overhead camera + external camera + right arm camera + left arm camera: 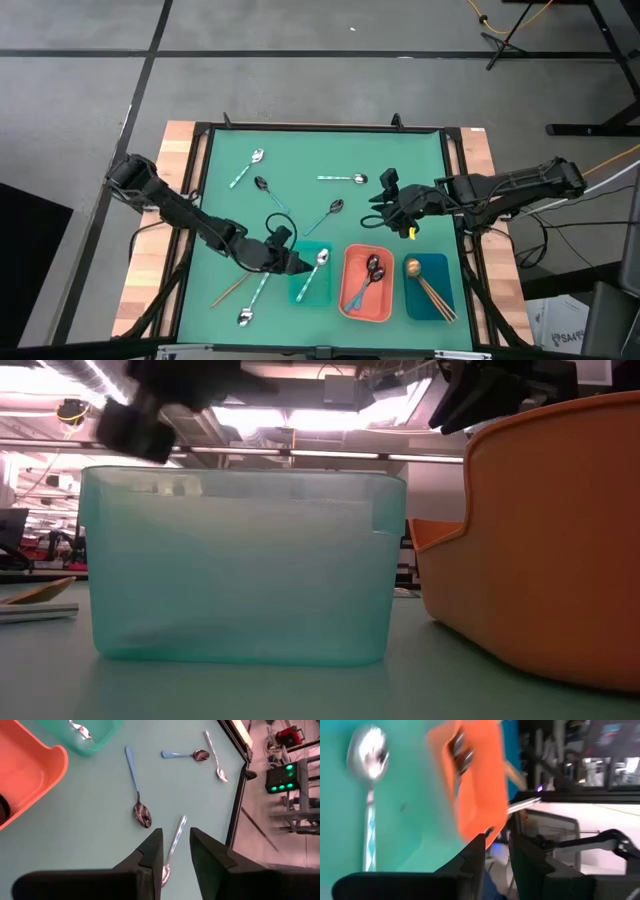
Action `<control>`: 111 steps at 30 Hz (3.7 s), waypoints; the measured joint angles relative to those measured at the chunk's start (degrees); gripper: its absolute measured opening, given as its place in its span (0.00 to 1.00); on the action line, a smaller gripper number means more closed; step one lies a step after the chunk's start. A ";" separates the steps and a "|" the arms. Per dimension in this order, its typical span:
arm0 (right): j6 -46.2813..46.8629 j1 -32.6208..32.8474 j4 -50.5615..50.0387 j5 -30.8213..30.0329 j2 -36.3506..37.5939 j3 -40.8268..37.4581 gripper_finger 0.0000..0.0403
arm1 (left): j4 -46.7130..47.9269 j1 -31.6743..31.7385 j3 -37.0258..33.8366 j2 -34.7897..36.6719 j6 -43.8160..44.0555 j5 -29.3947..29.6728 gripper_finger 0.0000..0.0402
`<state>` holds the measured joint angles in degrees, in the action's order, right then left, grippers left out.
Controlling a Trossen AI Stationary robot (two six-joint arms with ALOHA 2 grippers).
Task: Sort silverware by color (type)
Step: Put the light blue spoon into the light blue bin
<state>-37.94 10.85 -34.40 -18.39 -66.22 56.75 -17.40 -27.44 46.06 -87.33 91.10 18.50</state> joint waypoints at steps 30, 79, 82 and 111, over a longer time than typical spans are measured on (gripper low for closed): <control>8.40 0.00 -2.16 4.55 0.00 -0.02 0.22 | -16.43 29.32 0.00 1.97 -69.54 -5.68 0.20; 12.82 0.00 -2.17 6.01 0.00 -0.07 0.22 | 14.72 48.44 23.44 -29.40 -88.60 -20.94 0.20; 12.82 0.00 -2.17 6.03 0.00 -0.07 0.22 | 16.55 48.41 23.43 -29.40 -90.22 -19.52 0.20; 12.79 0.00 -2.16 6.05 -0.01 -0.07 0.22 | 28.56 48.44 23.54 -29.20 -93.32 -18.55 0.09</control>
<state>-25.15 10.85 -36.57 -12.34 -66.23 56.69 11.16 20.99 69.60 -116.53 -2.22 -0.05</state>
